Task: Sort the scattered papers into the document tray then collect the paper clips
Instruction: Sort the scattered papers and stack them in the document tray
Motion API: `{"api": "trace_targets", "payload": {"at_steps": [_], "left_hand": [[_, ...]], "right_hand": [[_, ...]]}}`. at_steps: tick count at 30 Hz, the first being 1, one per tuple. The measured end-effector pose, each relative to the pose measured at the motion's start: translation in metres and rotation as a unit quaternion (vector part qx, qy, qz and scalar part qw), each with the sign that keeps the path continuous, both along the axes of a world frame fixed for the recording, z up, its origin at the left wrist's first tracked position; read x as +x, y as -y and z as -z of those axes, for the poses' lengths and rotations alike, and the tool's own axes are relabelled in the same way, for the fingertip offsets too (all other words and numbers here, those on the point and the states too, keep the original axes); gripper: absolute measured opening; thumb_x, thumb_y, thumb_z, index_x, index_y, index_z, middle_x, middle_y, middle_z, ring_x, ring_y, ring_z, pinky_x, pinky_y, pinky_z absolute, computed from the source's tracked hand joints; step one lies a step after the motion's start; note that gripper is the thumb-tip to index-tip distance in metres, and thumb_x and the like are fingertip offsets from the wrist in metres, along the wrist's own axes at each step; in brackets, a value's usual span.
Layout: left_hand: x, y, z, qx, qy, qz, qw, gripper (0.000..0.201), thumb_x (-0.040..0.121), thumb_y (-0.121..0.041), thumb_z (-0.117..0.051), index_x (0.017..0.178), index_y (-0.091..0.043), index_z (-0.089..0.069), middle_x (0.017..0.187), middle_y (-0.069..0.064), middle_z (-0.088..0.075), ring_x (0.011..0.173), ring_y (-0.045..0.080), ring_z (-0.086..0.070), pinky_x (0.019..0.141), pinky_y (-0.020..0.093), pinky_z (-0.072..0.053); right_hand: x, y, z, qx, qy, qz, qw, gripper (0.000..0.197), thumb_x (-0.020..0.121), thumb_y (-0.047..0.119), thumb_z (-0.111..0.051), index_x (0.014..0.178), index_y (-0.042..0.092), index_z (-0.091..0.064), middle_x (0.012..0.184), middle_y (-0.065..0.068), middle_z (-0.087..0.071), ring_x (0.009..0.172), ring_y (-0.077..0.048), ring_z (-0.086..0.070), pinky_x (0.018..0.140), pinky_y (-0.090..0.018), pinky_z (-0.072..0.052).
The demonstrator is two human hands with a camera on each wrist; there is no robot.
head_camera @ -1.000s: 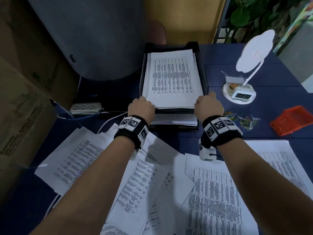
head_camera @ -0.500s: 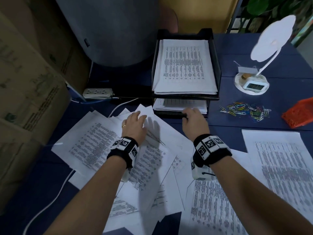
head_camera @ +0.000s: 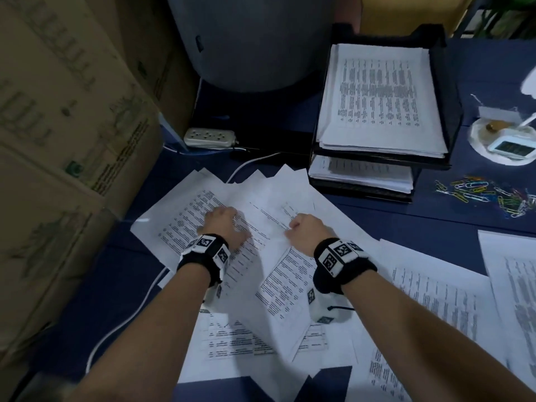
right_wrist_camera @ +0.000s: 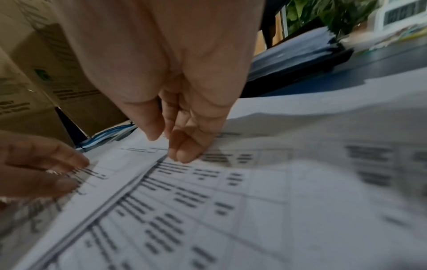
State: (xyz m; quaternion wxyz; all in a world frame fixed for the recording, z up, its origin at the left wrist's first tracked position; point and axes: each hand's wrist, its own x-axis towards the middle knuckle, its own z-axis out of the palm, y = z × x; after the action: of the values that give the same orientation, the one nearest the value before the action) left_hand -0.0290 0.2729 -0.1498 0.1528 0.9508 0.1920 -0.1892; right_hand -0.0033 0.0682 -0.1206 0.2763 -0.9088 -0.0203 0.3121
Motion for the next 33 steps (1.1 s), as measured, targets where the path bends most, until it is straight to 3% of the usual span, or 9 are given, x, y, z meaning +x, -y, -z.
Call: {"api": "trace_targets", "payload": {"at_steps": [2,4,8,11,16,21,25,28,33], "left_hand": [[0.001,-0.003,0.003,-0.003,0.009,0.0,1.0,0.045,0.076,-0.043,-0.07,0.116,-0.033,-0.053,0.14,0.001,-0.041,0.128,0.025,-0.036,0.101,0.054,-0.037],[0.002,-0.003,0.004,-0.003,0.007,0.001,1.0,0.045,0.074,-0.044,-0.071,0.114,-0.033,-0.053,0.137,0.001,-0.042,0.126,0.025,-0.038,0.1,0.053,-0.039],[0.011,-0.018,0.001,-0.026,0.034,-0.021,0.999,0.044,0.077,-0.046,-0.069,0.116,-0.03,-0.056,0.13,0.005,-0.051,0.118,0.026,-0.048,0.098,0.047,-0.044],[0.027,-0.048,-0.007,0.033,0.056,-0.089,0.994,0.051,0.085,-0.045,-0.062,0.129,-0.022,-0.05,0.133,0.011,-0.049,0.121,0.032,-0.047,0.101,0.046,-0.04],[0.046,-0.097,-0.008,0.082,0.013,-0.111,0.99,0.079,0.08,-0.058,-0.059,0.143,-0.021,-0.028,0.148,0.013,-0.029,0.136,0.035,-0.027,0.109,0.05,-0.024],[0.057,-0.127,-0.005,0.021,-0.033,-0.165,0.986,0.105,0.072,-0.069,-0.063,0.149,-0.018,-0.012,0.148,0.018,-0.027,0.133,0.041,-0.031,0.105,0.054,-0.033],[0.062,-0.142,-0.002,-0.007,-0.055,-0.166,0.985,0.122,0.062,-0.072,-0.069,0.15,-0.011,-0.011,0.152,0.02,-0.024,0.135,0.041,-0.032,0.106,0.052,-0.035],[0.065,-0.142,-0.002,-0.03,-0.066,-0.16,0.984,0.118,0.068,-0.07,-0.066,0.15,-0.003,-0.014,0.152,0.021,-0.026,0.136,0.038,-0.032,0.107,0.045,-0.034],[0.067,-0.127,-0.004,-0.055,-0.088,-0.172,0.98,0.112,0.071,-0.084,-0.04,0.15,-0.007,-0.02,0.155,0.018,-0.02,0.138,0.038,-0.029,0.111,0.045,-0.03]], "right_hand": [[0.003,-0.011,0.003,-0.002,-0.03,-0.024,0.999,0.036,0.088,0.038,-0.054,0.115,0.014,-0.056,0.113,-0.006,-0.066,0.097,-0.024,-0.064,0.088,-0.032,-0.049],[0.002,-0.023,0.006,-0.018,-0.047,-0.054,0.997,0.047,0.088,0.038,-0.058,0.124,0.009,-0.049,0.121,-0.008,-0.06,0.107,-0.026,-0.059,0.089,-0.033,-0.047],[-0.006,-0.041,0.017,-0.117,0.043,-0.137,0.983,0.06,0.08,0.036,-0.066,0.126,0.012,-0.038,0.131,-0.01,-0.041,0.122,-0.029,-0.041,0.099,-0.044,-0.043],[-0.004,-0.044,0.019,-0.126,0.041,-0.151,0.98,0.065,0.078,0.035,-0.069,0.128,0.012,-0.034,0.131,-0.012,-0.039,0.123,-0.03,-0.04,0.1,-0.045,-0.043],[0.003,-0.046,0.021,-0.107,0.011,-0.122,0.987,0.072,0.07,0.032,-0.077,0.125,0.012,-0.034,0.128,-0.013,-0.041,0.119,-0.031,-0.046,0.096,-0.044,-0.047],[0.004,-0.045,0.023,-0.094,0.01,-0.105,0.99,0.072,0.068,0.03,-0.08,0.124,0.013,-0.038,0.126,-0.01,-0.043,0.117,-0.028,-0.048,0.095,-0.042,-0.047],[0.005,-0.046,0.022,-0.087,0.005,-0.099,0.991,0.073,0.068,0.029,-0.081,0.124,0.012,-0.038,0.126,-0.01,-0.044,0.116,-0.028,-0.049,0.094,-0.042,-0.047],[0.005,-0.046,0.023,-0.084,0.007,-0.098,0.992,0.072,0.067,0.03,-0.081,0.123,0.012,-0.039,0.125,-0.01,-0.044,0.114,-0.028,-0.05,0.094,-0.042,-0.048],[0.005,-0.046,0.021,-0.087,0.009,-0.096,0.992,0.069,0.067,0.029,-0.08,0.12,0.012,-0.041,0.122,-0.01,-0.045,0.112,-0.028,-0.049,0.092,-0.042,-0.048]]}}
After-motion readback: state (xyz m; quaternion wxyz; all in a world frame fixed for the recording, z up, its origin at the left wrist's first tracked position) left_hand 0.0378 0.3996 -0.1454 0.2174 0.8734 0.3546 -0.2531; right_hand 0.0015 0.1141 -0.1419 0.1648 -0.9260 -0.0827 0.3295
